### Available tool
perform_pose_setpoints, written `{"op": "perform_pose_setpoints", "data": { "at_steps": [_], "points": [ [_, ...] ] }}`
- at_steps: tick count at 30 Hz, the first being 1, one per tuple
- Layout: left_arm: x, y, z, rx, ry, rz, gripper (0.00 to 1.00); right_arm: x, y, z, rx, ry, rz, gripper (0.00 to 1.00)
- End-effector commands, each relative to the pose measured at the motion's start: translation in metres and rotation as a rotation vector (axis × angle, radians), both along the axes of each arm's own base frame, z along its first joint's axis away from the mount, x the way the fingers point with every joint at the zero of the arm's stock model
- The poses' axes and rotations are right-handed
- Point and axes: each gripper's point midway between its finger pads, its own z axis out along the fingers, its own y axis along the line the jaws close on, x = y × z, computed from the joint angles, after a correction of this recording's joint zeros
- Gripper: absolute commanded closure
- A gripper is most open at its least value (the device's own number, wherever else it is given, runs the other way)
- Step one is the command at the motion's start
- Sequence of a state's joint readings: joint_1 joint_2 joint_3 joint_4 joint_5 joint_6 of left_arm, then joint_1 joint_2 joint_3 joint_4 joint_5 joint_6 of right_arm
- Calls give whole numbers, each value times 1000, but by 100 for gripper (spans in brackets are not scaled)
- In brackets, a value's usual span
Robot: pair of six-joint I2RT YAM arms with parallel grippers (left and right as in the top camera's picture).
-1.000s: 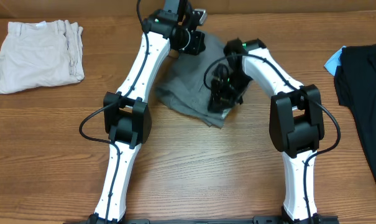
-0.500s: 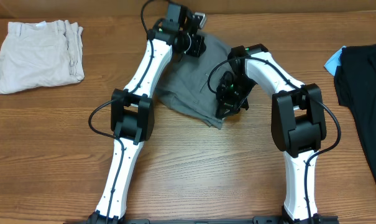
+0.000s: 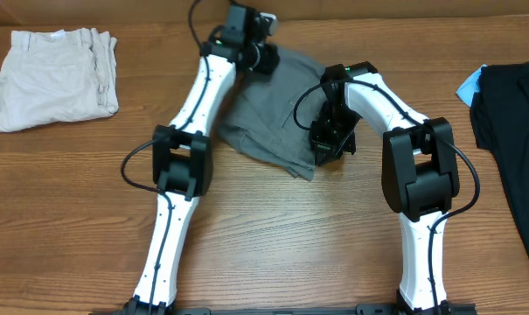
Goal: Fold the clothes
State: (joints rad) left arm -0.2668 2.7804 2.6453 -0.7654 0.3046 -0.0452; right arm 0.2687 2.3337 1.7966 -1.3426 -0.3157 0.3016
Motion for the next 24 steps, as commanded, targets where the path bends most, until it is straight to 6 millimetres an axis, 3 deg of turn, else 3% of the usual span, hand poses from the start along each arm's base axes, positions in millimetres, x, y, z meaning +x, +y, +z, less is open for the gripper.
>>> {"op": "perform_pose_setpoints", "data": {
  "at_steps": [1,3,5,9,10,11,12,14,16,19,20,24],
  "points": [
    [10,46,129,2,-179,80,12,16,-14,3,-41,-67,-28,84],
    [1,62,143,9,-158,100,0,23,-21,5,-48,-87,-43,76],
    [-11,79,148,19,-106,120,0,35,-33,13,-50,-109,-73,63],
    [-41,96,127,-24,63,71,0,62,-59,39,-42,-167,-147,41],
    [-48,96,119,-45,99,29,0,70,-68,47,-39,-191,-168,32],
    [-54,95,112,-59,126,-6,0,78,-75,55,-36,-214,-184,13],
    [-59,97,93,-73,179,-31,0,90,-89,72,-33,-252,-212,0],
    [-65,93,64,-104,246,-69,0,102,-112,95,-33,-298,-265,0],
    [-71,83,44,-143,282,-134,0,105,-128,104,-37,-310,-298,0],
    [-76,72,21,-180,328,-172,0,105,-147,106,-44,-307,-340,0],
    [-79,66,7,-193,349,-195,0,104,-162,104,-68,-305,-363,0],
    [-86,53,-12,-216,356,-272,0,102,-194,102,-151,-310,-397,0]
  ]
}}
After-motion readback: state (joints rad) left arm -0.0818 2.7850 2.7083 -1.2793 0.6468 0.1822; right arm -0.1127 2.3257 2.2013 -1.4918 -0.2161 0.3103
